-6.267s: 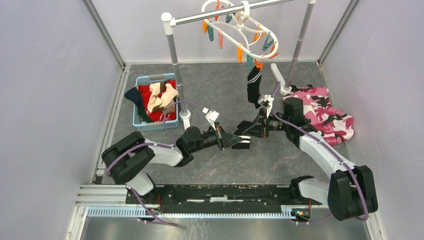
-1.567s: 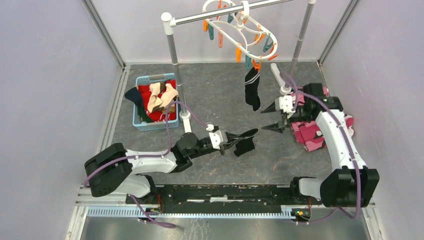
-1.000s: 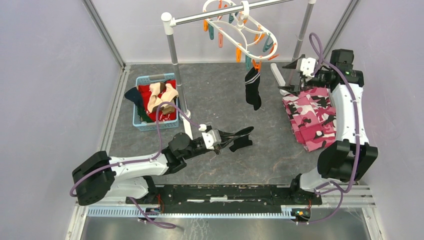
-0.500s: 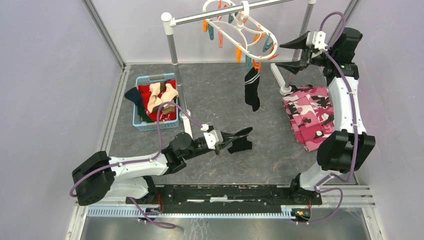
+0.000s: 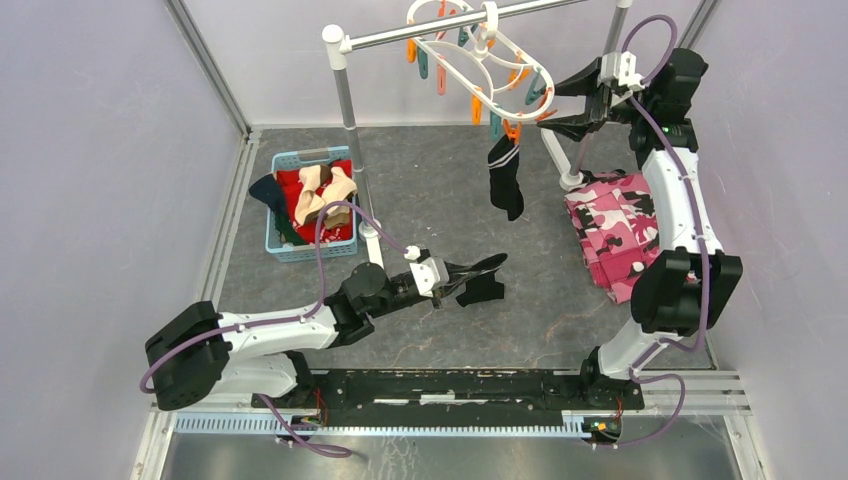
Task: Clip the socks to the hanger
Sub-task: Open the clamp at the hanger.
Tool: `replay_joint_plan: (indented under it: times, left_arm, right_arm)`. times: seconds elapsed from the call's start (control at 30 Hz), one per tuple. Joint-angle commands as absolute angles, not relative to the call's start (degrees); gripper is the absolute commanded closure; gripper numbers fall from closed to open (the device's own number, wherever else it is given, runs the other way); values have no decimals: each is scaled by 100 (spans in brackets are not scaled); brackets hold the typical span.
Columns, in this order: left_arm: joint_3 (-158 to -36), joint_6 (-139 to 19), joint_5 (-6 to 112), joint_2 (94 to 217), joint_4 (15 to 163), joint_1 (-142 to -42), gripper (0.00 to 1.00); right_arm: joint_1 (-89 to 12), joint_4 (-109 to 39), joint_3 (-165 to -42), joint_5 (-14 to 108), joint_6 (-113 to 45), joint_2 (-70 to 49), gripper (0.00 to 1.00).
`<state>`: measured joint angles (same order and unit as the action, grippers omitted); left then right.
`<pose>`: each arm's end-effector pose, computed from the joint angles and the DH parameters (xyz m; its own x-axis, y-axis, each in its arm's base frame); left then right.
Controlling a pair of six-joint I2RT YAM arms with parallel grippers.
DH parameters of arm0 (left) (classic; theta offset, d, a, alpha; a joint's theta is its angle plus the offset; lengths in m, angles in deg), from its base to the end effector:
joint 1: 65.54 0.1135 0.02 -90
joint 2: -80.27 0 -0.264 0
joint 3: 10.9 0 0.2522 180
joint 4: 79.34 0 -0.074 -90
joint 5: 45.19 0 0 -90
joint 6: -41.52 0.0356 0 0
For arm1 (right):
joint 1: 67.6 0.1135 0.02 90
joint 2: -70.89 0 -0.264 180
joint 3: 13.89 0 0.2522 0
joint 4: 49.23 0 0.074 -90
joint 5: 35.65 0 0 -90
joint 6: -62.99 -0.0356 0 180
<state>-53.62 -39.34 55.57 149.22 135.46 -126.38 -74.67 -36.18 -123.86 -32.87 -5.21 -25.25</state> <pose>0.1205 -0.2296 0.2647 0.2223 -0.0781 -0.9719 0.9243 0.3341 0.1845 0.3704 -0.0101 0.4373 0.3784 -0.0651 -0.9234 -0.9097 0.1582 -0.3840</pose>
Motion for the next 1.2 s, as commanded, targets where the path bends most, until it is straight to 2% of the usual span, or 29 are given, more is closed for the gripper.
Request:
replay_joint_plan:
  times: [0.0,0.47,1.17]
  left_arm:
    - [-5619,-3812,5570,14926,13626,-12639,98]
    - [-5666,-3857,5623,14935,13587,-12641,98]
    - [-5744,-3881,5689,14992,13613,-12645,98]
  right_arm:
    - [-7414,-4204,-12450,-3409,-998,-2570,35]
    - [-7204,-4641,-12207,-3416,-1415,-2545,40]
    - [-6962,-4531,-11971,-3416,-1461,-2382,40]
